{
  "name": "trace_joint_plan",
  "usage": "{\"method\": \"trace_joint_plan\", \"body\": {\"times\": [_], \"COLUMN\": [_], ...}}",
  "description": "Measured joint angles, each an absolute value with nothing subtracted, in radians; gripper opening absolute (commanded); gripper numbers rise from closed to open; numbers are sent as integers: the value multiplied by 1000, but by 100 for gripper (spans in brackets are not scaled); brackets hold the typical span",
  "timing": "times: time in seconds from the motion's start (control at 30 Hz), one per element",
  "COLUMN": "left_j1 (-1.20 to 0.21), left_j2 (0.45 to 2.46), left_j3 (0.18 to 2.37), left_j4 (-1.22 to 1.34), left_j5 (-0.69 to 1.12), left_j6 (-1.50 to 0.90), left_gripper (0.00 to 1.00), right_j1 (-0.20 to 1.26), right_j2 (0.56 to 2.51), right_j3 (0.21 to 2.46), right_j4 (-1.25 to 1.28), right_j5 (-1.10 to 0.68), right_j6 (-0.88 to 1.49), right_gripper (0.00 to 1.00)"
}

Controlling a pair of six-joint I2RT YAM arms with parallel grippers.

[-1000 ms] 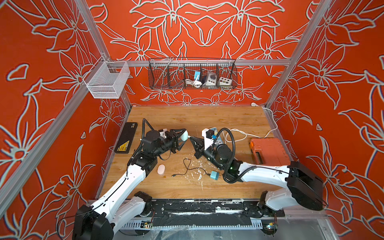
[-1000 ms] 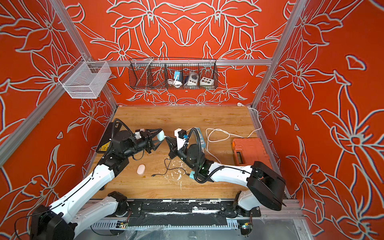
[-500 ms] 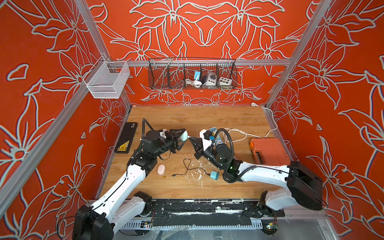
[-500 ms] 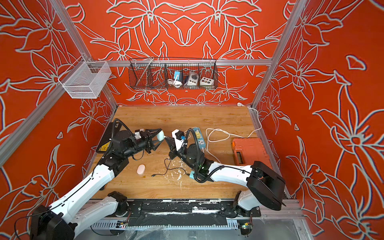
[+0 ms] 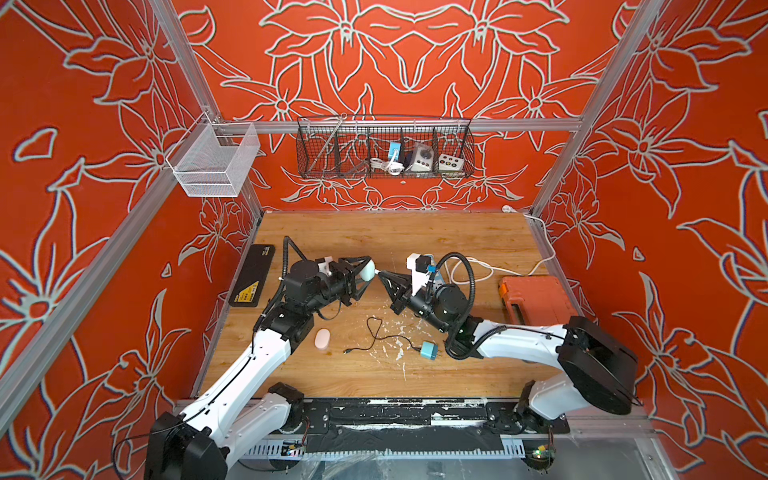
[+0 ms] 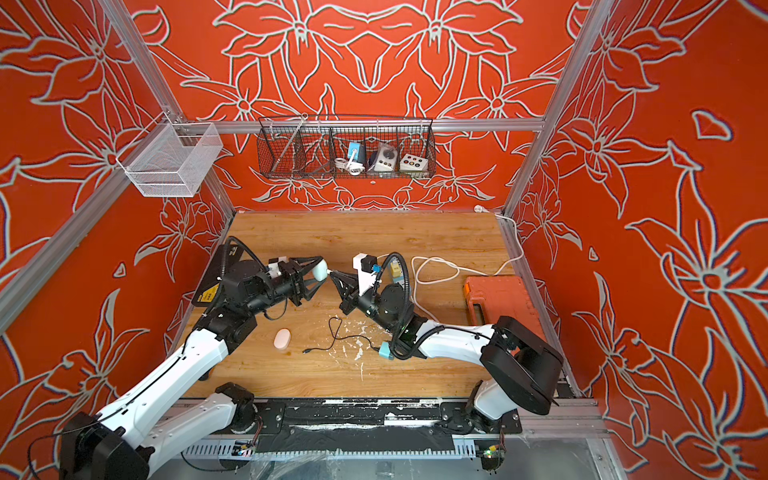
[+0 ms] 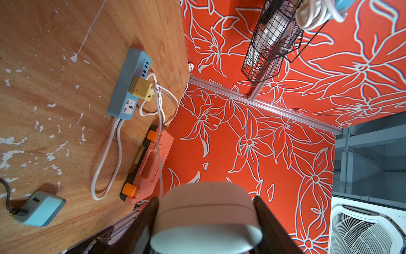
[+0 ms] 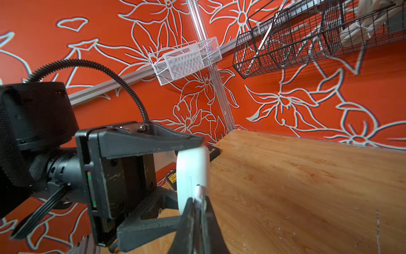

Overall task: Charge the bluetooth headset
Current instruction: Insert the charging cable into the bluetooth headset.

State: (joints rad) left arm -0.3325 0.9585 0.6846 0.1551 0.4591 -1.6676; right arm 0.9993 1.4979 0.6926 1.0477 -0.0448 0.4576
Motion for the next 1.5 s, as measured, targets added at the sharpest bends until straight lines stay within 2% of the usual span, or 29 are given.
{"method": "trace_joint_plan", "body": {"times": [0.17, 0.7, 1.17, 1.43, 1.5], "left_j1": [-330, -314, -307, -306, -300], "left_j2": [958, 966, 984, 984, 984], "left_j3": [685, 743, 744, 744, 744], "left_j4": [151, 105, 105, 92, 81], "left_j5": [458, 454, 453, 448, 452], "left_j6": [-1660, -1594, -1591, -1589, -1586], "left_gripper": [16, 7, 5, 9, 10], "right_j1": [997, 963, 958, 958, 958], "right_j2": [1499, 1499, 1511, 1512, 1512], "right_j3": [698, 774, 789, 790, 789], "right_j4": [1035, 945, 918, 911, 904], "right_j5": [-52, -131, -131, -131, -132], "right_j6": [446, 398, 395, 399, 400], "right_gripper": [0, 0, 0, 0, 4]}}
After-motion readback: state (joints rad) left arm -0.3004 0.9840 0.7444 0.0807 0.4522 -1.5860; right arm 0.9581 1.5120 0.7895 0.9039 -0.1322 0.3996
